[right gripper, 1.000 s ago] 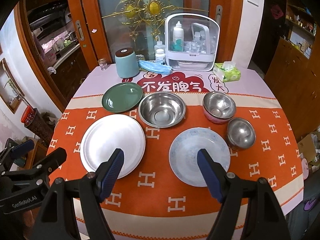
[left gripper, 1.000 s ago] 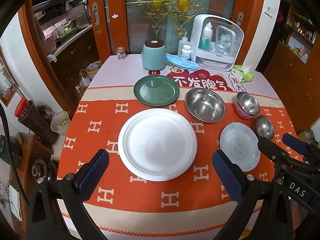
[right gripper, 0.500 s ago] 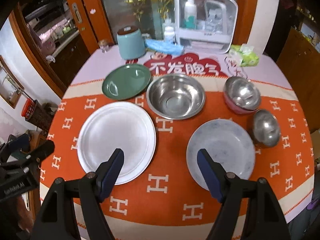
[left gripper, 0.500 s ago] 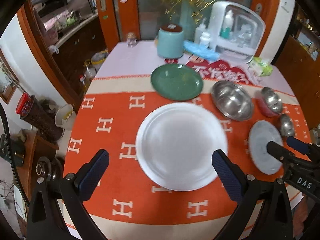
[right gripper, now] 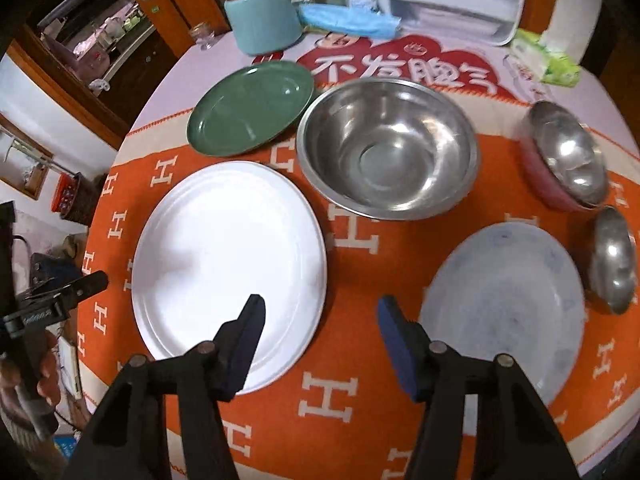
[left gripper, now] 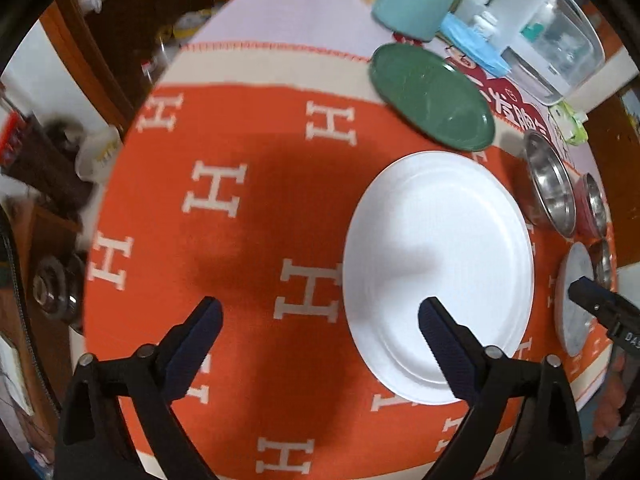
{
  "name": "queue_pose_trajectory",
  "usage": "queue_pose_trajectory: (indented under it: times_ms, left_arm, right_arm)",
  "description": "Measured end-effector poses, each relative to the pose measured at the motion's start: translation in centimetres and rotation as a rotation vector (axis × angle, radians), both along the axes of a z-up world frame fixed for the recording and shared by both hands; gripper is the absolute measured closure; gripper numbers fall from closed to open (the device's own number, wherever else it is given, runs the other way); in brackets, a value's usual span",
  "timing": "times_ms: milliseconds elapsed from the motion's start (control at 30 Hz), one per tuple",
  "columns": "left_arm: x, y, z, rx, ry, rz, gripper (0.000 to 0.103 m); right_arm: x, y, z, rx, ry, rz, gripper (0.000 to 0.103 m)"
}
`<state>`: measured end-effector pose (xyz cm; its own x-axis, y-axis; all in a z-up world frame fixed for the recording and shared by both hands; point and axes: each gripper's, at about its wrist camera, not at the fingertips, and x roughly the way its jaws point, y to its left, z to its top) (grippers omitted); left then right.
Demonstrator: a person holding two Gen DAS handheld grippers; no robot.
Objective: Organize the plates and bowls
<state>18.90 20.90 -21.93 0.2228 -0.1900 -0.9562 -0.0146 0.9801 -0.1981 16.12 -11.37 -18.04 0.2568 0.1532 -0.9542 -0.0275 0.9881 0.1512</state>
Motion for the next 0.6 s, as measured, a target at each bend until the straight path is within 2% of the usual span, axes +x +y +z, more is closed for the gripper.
queue_pose_trajectory:
  times_ms: [100, 233, 367, 433, 600]
  left_arm:
    - [0.8, 0.5, -1.4, -0.05, 0.032, -0.008, 0.01]
    - [1.7, 0.2, -2.8, -0.085, 0.078, -0.029, 0.022]
    - [2.3, -0.4, -3.7, -0.112, 0.109, -0.052, 0.023]
    - [2.8, -0.6, -4.1, -0.122, 0.126, -0.06, 0.032]
    - [3.6, -1.1, -5.1, -0.146, 0.172, -0.069, 0.035]
  right_arm:
    - [1.2, -0.2, -1.2, 0.053, 0.04, -0.002, 0.053]
    - [2.8, -0.4, -3.0, 0.102, 0.099, -0.023, 0.06]
    - [3.6, -0.5, -4.4, 0.11, 0.136, -0.031, 0.065]
    - [3.9, -0.5, -5.0, 0.117, 0.157, -0.037, 0.069]
    - [4.0, -0.5, -5.8, 0.124, 0.184, -0.045, 0.077]
